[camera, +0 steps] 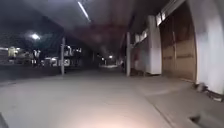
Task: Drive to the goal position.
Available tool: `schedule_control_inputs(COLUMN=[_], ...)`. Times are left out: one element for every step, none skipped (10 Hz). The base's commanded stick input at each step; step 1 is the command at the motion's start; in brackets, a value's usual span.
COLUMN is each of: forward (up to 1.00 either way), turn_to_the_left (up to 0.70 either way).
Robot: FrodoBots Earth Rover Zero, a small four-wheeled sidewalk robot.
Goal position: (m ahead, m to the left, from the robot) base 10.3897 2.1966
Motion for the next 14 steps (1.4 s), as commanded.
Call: schedule_control_inputs(forward=[1.00,1.00,1.00,1.00,1.00,1.00,1.00,1.00,1.00,1.00,1.00,1.00,1.00,1.00], turn_to_the_left=[0.00,0.00,0.00,0.00,0.00,0.00,0.00,0.00,0.00,0.00,0.00,0.00,0.00,0.00])
